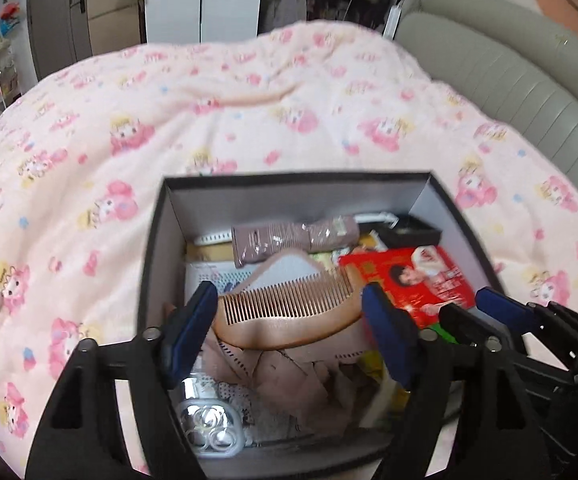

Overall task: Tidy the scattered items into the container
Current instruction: 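Move the left gripper to the white plush toy on the bed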

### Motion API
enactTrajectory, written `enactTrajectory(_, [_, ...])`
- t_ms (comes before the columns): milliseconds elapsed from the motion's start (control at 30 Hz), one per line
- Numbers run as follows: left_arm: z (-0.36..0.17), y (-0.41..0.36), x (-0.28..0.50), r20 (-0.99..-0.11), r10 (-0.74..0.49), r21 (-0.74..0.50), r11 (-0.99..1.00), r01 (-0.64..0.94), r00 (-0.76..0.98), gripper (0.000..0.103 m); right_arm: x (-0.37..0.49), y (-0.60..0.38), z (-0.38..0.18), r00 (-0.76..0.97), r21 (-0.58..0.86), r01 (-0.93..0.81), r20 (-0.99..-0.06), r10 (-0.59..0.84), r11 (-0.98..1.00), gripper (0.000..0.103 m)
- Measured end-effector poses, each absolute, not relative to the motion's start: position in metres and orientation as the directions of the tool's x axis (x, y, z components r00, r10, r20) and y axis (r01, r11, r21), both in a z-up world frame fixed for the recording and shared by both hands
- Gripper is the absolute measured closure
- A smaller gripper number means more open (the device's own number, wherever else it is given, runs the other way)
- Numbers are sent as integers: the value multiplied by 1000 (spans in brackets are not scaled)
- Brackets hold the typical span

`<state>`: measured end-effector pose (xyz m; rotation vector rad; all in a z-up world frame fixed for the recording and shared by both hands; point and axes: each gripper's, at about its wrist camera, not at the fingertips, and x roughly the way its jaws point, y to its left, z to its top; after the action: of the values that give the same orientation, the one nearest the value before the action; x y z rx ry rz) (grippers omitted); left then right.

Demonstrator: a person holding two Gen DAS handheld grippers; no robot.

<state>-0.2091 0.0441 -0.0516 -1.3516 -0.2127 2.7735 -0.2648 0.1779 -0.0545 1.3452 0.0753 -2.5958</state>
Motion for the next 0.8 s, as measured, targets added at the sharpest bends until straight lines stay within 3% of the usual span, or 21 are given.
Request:
enactTrajectory(33, [-46, 42, -206, -773, 100, -144, -989, 20, -626, 27, -261, 178, -49, -571, 53, 217, -803, -170, -975, 56])
enactTrajectory(100, [-34, 38, -195, -758, 89, -142, -989, 30, -646, 26, -248, 176, -37, -611, 35, 219, -774, -165, -975, 51])
enactTrajectory(533, [18, 9, -98, -698, 91, -139, -990, 10, -710, 26, -169, 136, 6, -672, 57, 273, -704, -233, -960, 51])
enactTrajectory(800, [23, -59, -50, -689, 34, -161, -981, 108, -724, 26, -145, 62, 13, -636, 36, 404, -707, -309, -914, 51])
